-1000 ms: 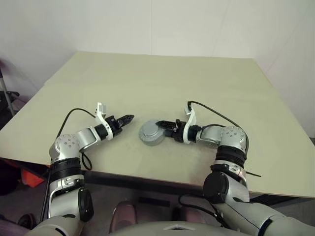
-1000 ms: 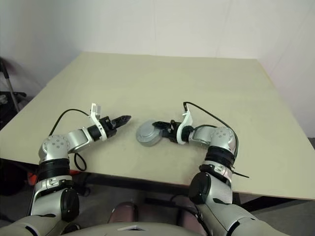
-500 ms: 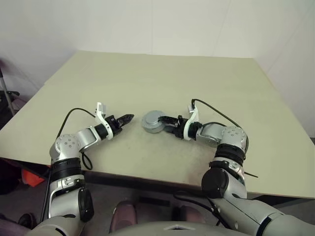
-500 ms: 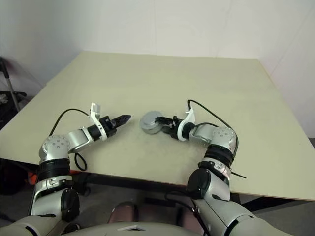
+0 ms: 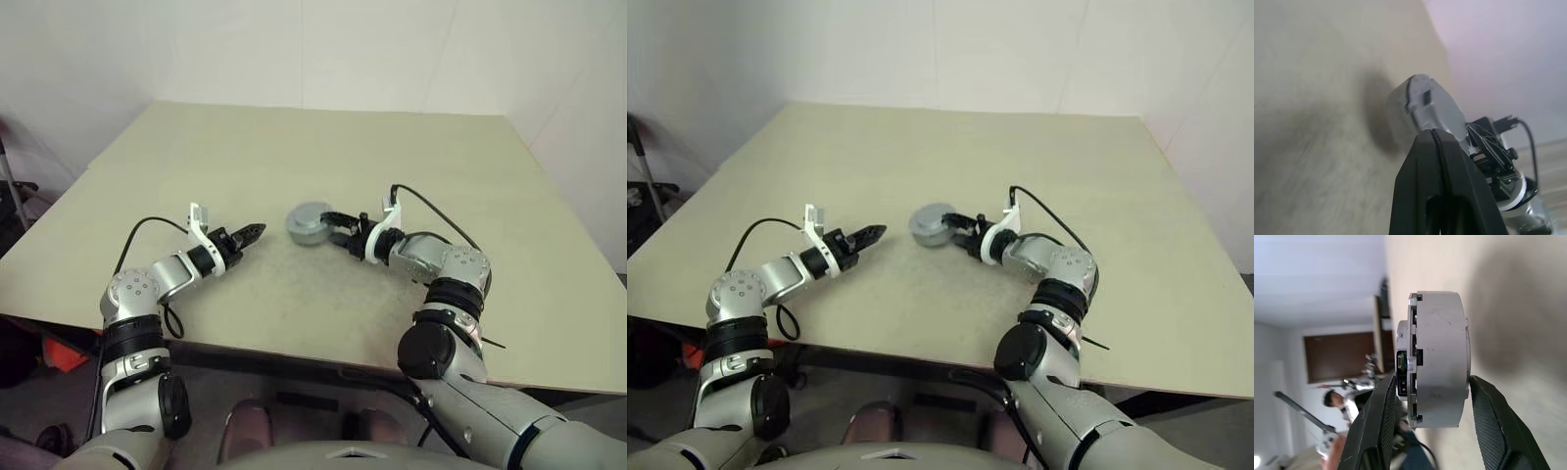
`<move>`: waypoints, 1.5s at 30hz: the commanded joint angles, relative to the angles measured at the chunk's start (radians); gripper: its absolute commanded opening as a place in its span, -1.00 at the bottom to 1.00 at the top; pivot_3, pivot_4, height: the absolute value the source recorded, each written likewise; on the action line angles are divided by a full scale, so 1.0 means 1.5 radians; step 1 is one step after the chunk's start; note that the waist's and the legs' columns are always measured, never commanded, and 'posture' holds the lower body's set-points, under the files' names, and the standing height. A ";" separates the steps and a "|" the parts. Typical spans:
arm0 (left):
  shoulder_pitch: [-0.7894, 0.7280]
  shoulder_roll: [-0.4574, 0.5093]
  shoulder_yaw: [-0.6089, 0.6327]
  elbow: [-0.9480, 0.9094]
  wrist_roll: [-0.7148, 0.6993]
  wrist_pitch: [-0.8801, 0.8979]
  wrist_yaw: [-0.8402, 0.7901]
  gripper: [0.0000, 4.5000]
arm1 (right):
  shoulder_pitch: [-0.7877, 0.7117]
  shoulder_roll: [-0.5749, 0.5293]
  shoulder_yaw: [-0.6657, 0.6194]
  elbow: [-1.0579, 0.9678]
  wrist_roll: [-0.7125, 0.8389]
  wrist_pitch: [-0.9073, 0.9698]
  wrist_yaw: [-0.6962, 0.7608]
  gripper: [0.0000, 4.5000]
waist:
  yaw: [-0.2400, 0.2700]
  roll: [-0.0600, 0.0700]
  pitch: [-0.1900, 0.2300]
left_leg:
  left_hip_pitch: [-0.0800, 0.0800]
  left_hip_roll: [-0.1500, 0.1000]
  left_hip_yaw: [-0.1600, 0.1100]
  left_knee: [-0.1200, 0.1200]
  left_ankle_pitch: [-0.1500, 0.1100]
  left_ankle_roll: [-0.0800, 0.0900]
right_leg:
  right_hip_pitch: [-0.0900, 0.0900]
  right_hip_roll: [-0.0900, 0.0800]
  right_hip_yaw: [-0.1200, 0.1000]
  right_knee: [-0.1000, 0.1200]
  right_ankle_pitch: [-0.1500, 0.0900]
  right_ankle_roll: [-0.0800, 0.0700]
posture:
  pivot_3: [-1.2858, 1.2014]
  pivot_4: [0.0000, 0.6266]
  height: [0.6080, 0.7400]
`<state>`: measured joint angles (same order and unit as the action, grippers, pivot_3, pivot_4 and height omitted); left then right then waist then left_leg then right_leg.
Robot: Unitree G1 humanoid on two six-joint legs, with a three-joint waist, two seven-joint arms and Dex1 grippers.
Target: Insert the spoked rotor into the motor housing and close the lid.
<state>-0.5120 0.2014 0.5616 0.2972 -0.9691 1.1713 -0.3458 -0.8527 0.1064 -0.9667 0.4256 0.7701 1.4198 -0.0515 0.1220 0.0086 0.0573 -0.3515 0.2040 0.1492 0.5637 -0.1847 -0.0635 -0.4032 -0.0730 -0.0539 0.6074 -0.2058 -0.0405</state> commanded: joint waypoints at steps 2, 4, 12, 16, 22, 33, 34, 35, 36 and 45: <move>-0.022 -0.004 0.036 0.004 -0.016 -0.067 0.021 -1.00 | -0.029 0.015 -0.010 -0.017 0.069 -0.002 -0.019 -0.02 | 0.000 0.000 0.000 | 0.000 0.000 0.000 0.000 0.000 0.000 | 0.000 0.000 0.000 0.000 0.000 0.000 | 0.03 -1.00 1.00; -0.024 -0.004 0.037 0.010 -0.020 -0.076 0.018 -1.00 | -0.031 0.017 -0.009 -0.020 0.083 -0.001 -0.029 -0.02 | 0.001 0.000 0.000 | -0.001 0.000 0.000 0.000 0.000 0.000 | 0.000 0.000 0.000 0.000 0.000 0.000 | 0.03 -1.00 1.00; -0.020 -0.004 0.020 0.040 -0.025 -0.091 -0.017 -0.30 | -0.048 0.020 -0.004 -0.027 0.141 0.001 -0.076 -0.02 | 0.001 0.000 0.000 | -0.001 0.000 0.000 0.000 0.000 0.000 | 0.000 0.000 0.000 0.000 0.000 0.000 | 0.03 -1.00 1.00; -0.024 -0.007 0.023 0.049 -0.058 -0.056 -0.033 0.33 | -0.051 0.025 0.003 -0.038 0.177 0.012 -0.100 -0.02 | 0.001 0.000 0.000 | -0.001 0.000 0.000 0.000 0.000 0.000 | 0.000 0.000 0.000 0.000 0.000 0.000 | 0.03 -1.00 1.00; -0.059 -0.014 0.054 0.116 -0.132 0.026 -0.015 0.79 | -0.040 0.031 0.024 -0.050 0.219 0.024 -0.128 -0.02 | 0.002 0.000 0.000 | -0.001 0.000 0.000 0.000 0.000 0.000 | 0.000 0.000 0.000 0.000 0.000 0.000 | 0.03 -1.00 1.00; -0.100 -0.043 0.041 0.179 -0.136 0.022 -0.021 0.79 | -0.017 0.030 0.071 -0.076 0.283 0.023 -0.156 -0.02 | 0.003 0.000 0.000 | -0.001 0.000 0.000 0.000 0.000 0.000 | 0.000 0.000 0.000 0.000 0.000 0.001 | 0.03 -1.00 1.00; -0.104 -0.048 0.040 0.180 -0.139 0.022 -0.022 0.79 | -0.015 0.028 0.075 -0.077 0.288 0.021 -0.158 -0.02 | 0.003 0.000 0.000 | -0.001 0.000 0.000 0.000 0.000 0.000 | 0.000 0.000 0.000 0.000 0.000 0.001 | 0.03 -1.00 1.00; -0.110 -0.054 0.039 0.179 -0.142 0.022 -0.023 0.79 | -0.013 0.026 0.080 -0.078 0.292 0.019 -0.159 -0.02 | 0.003 0.000 0.000 | -0.001 0.000 0.000 0.000 0.000 0.000 | 0.000 0.000 0.000 0.000 0.000 0.001 | 0.03 -1.00 1.00; -0.114 -0.059 0.038 0.178 -0.144 0.022 -0.024 0.79 | -0.010 0.024 0.085 -0.078 0.297 0.017 -0.161 -0.02 | 0.003 0.000 0.000 | -0.001 0.000 0.000 0.000 0.000 0.000 | 0.000 0.000 0.000 0.000 0.000 0.001 | 0.03 -1.00 1.00; -0.162 -0.093 0.019 0.217 -0.110 -0.024 -0.024 0.79 | 0.015 0.011 0.126 -0.081 0.324 -0.010 -0.170 -0.02 | 0.004 0.000 0.000 | -0.002 0.000 0.000 0.001 0.000 0.000 | 0.000 0.000 0.000 0.000 0.001 0.001 | 0.03 -1.00 1.00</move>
<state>-0.7160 0.0616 0.5989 0.6273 -1.1338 1.1566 -0.3651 -0.8138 0.1118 -0.8003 0.3442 1.1920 1.4138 -0.3108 0.1273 0.0084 0.0574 -0.3547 0.2036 0.1488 0.5646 -0.1848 -0.0633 -0.4039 -0.0732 -0.0542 0.6070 -0.2049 -0.0393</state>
